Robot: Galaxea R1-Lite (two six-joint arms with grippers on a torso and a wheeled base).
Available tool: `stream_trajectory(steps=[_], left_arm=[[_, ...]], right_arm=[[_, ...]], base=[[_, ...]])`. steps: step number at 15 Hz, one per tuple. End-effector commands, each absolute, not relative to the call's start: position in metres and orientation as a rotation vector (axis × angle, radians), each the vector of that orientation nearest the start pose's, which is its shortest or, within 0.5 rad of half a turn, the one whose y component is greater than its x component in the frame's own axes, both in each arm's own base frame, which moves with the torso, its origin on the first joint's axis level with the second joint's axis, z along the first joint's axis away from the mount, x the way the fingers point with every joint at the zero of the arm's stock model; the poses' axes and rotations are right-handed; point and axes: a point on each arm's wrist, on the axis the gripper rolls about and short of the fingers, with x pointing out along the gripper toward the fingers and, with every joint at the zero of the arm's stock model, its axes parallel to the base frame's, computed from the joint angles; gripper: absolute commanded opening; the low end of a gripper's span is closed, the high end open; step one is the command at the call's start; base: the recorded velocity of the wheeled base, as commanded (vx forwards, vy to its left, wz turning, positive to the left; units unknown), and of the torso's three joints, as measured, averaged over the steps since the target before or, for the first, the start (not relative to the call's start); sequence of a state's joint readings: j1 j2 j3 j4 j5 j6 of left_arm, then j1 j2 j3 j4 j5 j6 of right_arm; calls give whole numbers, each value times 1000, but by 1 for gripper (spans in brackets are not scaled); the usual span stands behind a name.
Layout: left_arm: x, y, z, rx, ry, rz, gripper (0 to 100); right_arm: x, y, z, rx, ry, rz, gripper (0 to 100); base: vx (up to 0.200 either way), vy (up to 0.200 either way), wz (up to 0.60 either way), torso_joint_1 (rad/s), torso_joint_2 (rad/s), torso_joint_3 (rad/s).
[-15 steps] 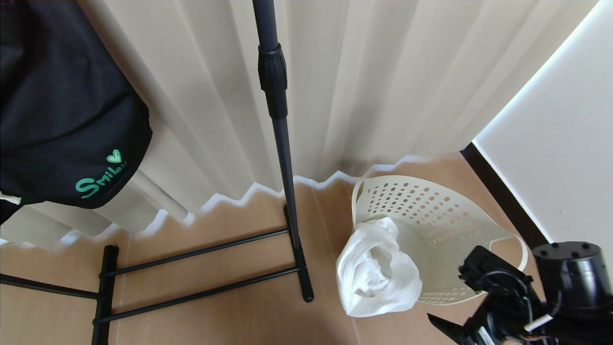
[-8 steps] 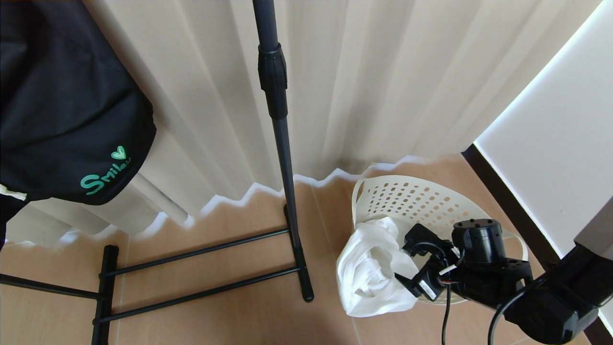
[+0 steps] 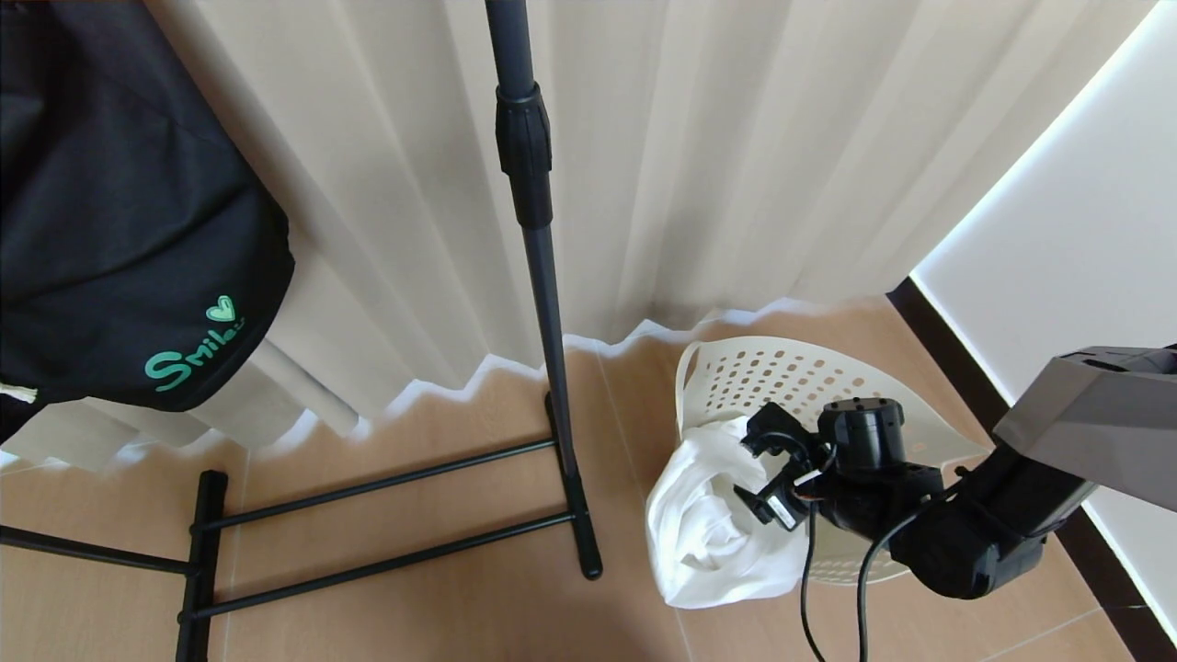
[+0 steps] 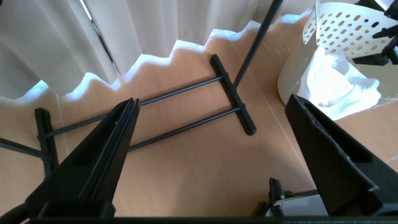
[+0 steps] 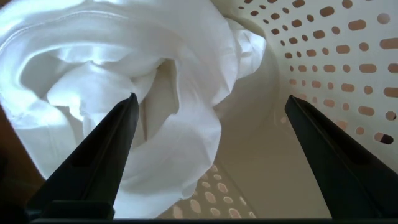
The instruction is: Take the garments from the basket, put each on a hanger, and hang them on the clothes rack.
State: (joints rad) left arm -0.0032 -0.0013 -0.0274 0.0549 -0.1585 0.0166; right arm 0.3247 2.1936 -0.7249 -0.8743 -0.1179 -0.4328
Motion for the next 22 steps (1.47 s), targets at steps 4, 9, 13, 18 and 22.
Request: stream_trajectory(steps=[4, 9, 13, 18, 22], left_arm=[[-25, -3, 77, 15, 26, -161, 100], [-25, -3, 77, 15, 26, -161, 100], [-25, -3, 77, 15, 26, -163, 100], [-25, -3, 77, 15, 26, -163, 100], [-25, -3, 77, 15, 26, -163, 100]], right_arm=[[356, 110, 1, -546, 544, 309, 100], [371, 113, -7, -508, 531, 293, 100], [387, 118, -13, -474, 509, 279, 100], [401, 123, -15, -443, 481, 267, 0], [400, 123, -16, -424, 484, 265, 0]], base=[[0, 0, 0, 0, 0, 0], [0, 0, 0, 0, 0, 0], [0, 0, 0, 0, 0, 0], [0, 0, 0, 0, 0, 0], [0, 0, 0, 0, 0, 0]])
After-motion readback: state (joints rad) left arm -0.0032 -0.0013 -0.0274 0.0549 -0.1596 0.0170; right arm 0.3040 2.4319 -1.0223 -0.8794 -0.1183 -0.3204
